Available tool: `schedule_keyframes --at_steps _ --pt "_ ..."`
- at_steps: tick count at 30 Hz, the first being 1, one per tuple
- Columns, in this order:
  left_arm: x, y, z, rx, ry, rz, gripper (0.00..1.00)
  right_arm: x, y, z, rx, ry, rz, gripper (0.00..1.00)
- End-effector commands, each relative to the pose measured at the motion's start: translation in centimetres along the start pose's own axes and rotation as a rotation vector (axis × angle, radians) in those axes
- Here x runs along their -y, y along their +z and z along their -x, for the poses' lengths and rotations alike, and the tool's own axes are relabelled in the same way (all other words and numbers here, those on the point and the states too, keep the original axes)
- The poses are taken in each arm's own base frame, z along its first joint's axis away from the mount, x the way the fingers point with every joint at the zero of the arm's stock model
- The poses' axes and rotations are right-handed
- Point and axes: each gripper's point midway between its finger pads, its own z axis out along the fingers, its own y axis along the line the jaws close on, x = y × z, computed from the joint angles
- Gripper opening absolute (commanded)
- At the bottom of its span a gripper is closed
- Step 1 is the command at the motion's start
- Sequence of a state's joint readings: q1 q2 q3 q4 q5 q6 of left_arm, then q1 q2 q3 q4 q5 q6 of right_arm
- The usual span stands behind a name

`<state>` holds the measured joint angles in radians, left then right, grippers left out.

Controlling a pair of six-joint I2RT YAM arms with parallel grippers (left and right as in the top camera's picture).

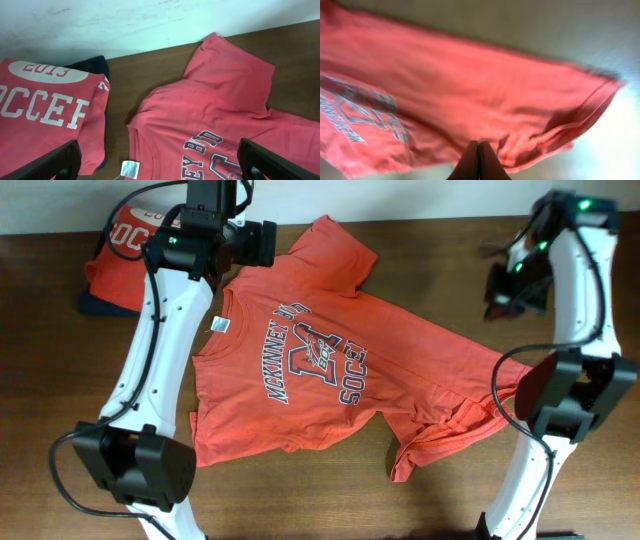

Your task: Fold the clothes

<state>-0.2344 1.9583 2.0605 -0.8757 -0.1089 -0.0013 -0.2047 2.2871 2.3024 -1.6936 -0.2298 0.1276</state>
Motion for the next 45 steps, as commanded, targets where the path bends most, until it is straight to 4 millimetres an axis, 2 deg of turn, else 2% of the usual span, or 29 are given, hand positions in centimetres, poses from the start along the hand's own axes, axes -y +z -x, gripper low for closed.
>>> schedule_keyframes --at_steps 1,2,3,5,10,13,16,27,35,39,45 --pt "-0.1 0.3 -0.3 -0.009 -0.01 0.002 0.99 1.2 4.2 -3.0 -0.18 0.048 -0.031 0.04" --pt "-0.1 0.3 -0.3 -0.009 -0.01 0.002 0.99 1.5 5.1 -3.4 -0.202 0.053 -0.034 0.04" --pt "-0.1 0.3 -0.2 -0.009 -0.01 0.002 0.99 1.9 6.9 -3.5 -0.218 0.055 -0.037 0.04" --pt "-0.1 0.3 -0.3 -0.009 -0.01 0.002 0.99 2.2 8.6 -3.2 -0.205 0.051 -0.035 0.04" --pt "-0.1 0.3 -0.3 -0.009 -0.01 0.002 0.99 2.6 11.0 -1.7 -0.145 0.037 -0.027 0.04" --pt "-0.1 0.3 -0.2 -0.009 -0.01 0.002 0.99 3.3 11.4 0.1 -0.069 0.019 -0.065 0.04" --pt "-0.1 0.3 -0.3 -0.009 -0.01 0.002 0.99 3.8 11.4 1.1 -0.027 0.011 -0.095 0.04" --pt "-0.1 0.3 -0.3 -0.009 -0.01 0.002 0.99 4.3 12.3 1.0 -0.033 0.012 -0.112 0.04" --pt "-0.1 0.3 -0.3 -0.009 -0.01 0.002 0.99 5.1 15.0 1.2 -0.005 0.007 -0.122 0.04" --pt "-0.1 0.3 -0.3 -0.009 -0.01 0.002 0.99 6.3 15.4 1.7 0.023 0.005 -0.18 0.04" --pt "-0.1 0.3 -0.3 -0.009 -0.01 0.002 0.99 8.2 14.9 3.3 0.098 0.032 -0.281 0.04"
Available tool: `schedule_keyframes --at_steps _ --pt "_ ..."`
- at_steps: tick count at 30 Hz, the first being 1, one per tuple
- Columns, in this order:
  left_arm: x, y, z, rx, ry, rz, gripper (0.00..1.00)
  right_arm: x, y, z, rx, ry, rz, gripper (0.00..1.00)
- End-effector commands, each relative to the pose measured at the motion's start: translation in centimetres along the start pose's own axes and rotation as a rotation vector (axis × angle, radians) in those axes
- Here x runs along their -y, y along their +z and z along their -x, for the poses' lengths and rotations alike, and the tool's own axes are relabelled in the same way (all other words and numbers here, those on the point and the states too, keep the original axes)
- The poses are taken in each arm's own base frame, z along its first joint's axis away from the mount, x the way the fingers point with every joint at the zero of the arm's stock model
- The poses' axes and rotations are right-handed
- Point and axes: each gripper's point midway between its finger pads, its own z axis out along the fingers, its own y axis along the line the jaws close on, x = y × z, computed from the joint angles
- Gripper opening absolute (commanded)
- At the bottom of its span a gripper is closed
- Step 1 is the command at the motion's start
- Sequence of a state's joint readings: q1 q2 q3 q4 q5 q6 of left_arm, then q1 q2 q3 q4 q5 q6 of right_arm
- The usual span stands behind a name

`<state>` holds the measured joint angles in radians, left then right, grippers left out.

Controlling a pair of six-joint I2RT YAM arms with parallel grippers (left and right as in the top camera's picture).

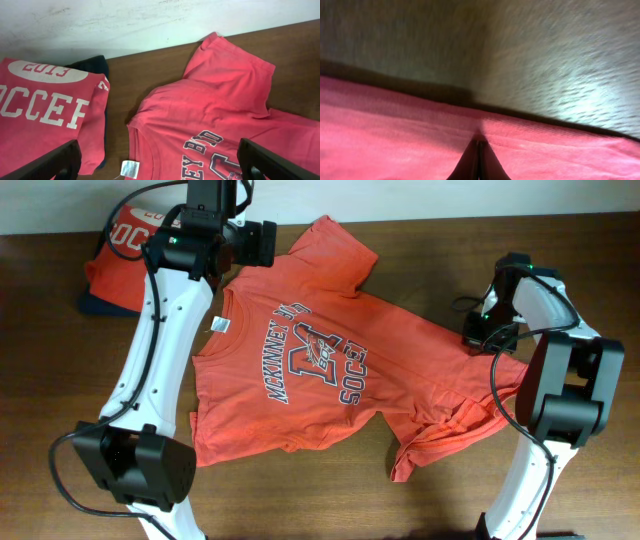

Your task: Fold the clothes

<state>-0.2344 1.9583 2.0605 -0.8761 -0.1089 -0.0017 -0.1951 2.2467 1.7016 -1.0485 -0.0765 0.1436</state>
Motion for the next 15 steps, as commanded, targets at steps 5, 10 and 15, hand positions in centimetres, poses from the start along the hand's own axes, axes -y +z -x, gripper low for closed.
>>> schedule_keyframes --at_steps 5,10,15 --pt "-0.1 0.3 -0.2 -0.008 -0.01 0.002 0.99 3.3 2.6 2.2 0.075 0.043 -0.129 0.04" --pt "-0.1 0.3 -0.2 -0.009 -0.01 0.002 0.99 4.2 3.4 3.7 0.123 0.058 -0.135 0.04" --pt "-0.1 0.3 -0.2 -0.009 -0.01 0.002 0.99 5.7 4.8 4.3 0.132 0.07 -0.152 0.04"
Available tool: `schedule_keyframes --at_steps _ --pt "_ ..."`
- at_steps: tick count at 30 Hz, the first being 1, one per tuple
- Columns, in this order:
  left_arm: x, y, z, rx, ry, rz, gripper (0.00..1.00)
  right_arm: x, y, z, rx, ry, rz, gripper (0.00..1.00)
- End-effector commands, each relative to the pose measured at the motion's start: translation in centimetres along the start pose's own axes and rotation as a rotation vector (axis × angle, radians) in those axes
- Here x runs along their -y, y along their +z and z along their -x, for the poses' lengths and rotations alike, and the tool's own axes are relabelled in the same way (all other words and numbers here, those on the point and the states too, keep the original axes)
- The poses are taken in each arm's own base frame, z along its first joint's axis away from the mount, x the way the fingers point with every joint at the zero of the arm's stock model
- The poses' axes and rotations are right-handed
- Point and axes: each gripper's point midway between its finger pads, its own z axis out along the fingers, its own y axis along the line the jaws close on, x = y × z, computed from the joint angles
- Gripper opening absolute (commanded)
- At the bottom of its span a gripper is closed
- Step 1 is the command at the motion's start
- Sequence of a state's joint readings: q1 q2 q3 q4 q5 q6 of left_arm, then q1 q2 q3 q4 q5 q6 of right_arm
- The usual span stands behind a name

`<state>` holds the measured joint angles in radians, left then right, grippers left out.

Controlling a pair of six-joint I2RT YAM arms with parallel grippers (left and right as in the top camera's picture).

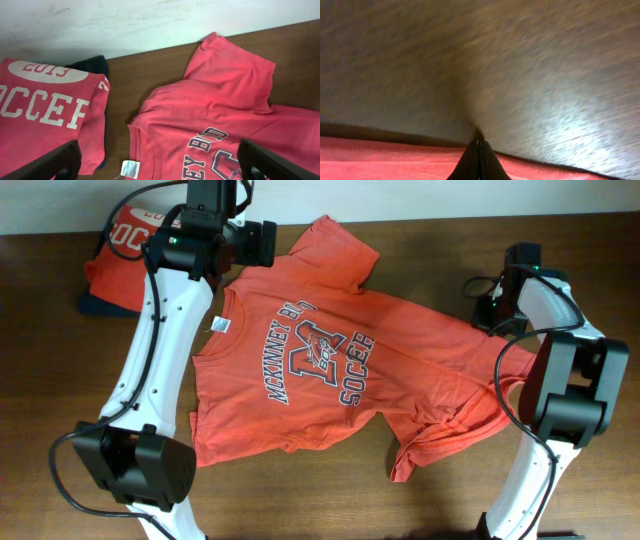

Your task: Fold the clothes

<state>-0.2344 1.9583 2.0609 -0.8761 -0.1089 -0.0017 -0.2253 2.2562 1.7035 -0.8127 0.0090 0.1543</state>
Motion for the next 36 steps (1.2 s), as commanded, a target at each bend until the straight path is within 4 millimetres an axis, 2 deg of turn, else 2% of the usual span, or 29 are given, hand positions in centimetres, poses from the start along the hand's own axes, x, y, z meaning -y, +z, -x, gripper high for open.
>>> schedule_keyframes --at_steps 1,5,8,9,12,13,17,20,23,28,36 --pt "-0.1 0.3 -0.3 -0.009 -0.01 0.002 0.99 3.7 5.0 -2.5 -0.094 0.017 -0.104 0.04" --pt "-0.1 0.3 -0.3 -0.009 -0.01 0.002 0.99 5.2 4.1 0.0 -0.028 0.053 -0.101 0.05" --pt "-0.1 0.3 -0.3 -0.009 -0.01 0.002 0.99 6.4 2.1 2.6 0.026 0.083 -0.102 0.05" --pt "-0.1 0.3 -0.3 -0.009 -0.01 0.002 0.99 7.0 0.9 4.2 0.06 0.097 -0.102 0.05" --pt "-0.1 0.3 -0.2 -0.009 -0.01 0.002 0.99 7.7 -2.0 6.9 0.124 0.115 -0.094 0.05" --pt "-0.1 0.3 -0.3 -0.009 -0.01 0.002 0.99 7.8 -3.8 8.0 0.147 0.121 -0.089 0.05" --pt "-0.1 0.3 -0.3 -0.009 -0.01 0.002 0.99 8.1 -9.1 9.5 0.173 0.13 -0.09 0.04" --pt "-0.1 0.3 -0.3 -0.009 -0.01 0.002 0.99 8.7 -12.0 8.6 0.136 0.168 -0.098 0.04" --pt "-0.1 0.3 -0.3 -0.009 -0.01 0.002 0.99 9.4 -12.6 6.6 0.063 0.222 -0.101 0.04" --pt "-0.1 0.3 -0.3 -0.009 -0.01 0.002 0.99 9.6 -11.5 3.2 -0.081 0.231 -0.098 0.04" --pt "-0.1 0.3 -0.3 -0.009 -0.01 0.002 0.99 9.5 -7.7 -1.3 -0.26 0.236 -0.111 0.04"
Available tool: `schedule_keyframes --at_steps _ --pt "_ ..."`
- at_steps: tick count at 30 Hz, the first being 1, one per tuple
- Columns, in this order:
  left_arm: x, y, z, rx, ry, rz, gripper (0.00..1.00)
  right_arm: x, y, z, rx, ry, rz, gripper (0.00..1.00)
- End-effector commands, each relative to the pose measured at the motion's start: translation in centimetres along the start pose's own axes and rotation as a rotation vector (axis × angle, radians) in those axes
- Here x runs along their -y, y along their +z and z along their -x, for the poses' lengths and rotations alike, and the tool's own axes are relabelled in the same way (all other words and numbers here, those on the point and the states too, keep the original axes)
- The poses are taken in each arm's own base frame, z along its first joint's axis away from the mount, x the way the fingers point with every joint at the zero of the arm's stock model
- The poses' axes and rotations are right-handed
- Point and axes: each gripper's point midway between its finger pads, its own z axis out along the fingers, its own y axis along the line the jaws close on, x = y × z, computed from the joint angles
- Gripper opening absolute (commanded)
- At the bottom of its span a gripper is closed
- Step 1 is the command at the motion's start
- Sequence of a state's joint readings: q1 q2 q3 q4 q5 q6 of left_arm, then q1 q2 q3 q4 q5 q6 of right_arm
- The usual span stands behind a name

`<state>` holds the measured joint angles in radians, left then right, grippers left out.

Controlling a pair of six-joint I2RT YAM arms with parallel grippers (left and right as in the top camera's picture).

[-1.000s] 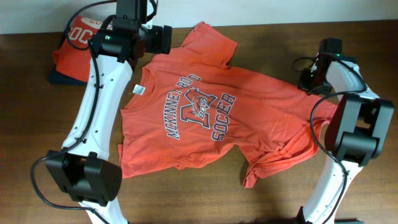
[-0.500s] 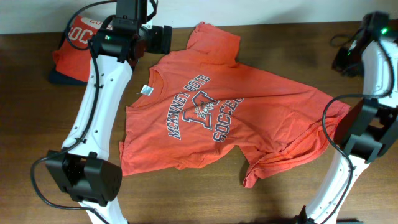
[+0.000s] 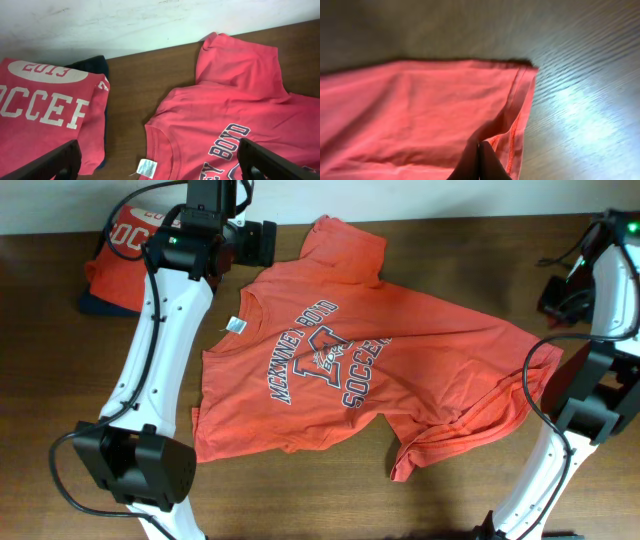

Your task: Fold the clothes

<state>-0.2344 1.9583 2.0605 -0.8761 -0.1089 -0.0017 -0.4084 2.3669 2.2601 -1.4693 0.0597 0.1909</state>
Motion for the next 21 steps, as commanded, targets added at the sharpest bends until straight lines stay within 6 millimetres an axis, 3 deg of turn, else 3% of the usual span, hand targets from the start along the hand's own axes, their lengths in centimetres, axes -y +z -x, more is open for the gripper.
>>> schedule_keyframes --at_steps 1,13,21 --pt "-0.1 0.3 -0.2 -0.008 -0.01 0.002 0.99 0.4 2.4 -1.8 -0.078 0.021 -0.014 0.04" --pt "-0.1 0.3 -0.2 -0.009 -0.01 0.002 0.99 0.1 9.5 -2.3 -0.068 0.021 -0.016 0.04" --pt "-0.1 0.3 -0.2 -0.008 -0.01 0.002 0.99 1.0 11.6 0.6 0.082 0.033 -0.071 0.04"
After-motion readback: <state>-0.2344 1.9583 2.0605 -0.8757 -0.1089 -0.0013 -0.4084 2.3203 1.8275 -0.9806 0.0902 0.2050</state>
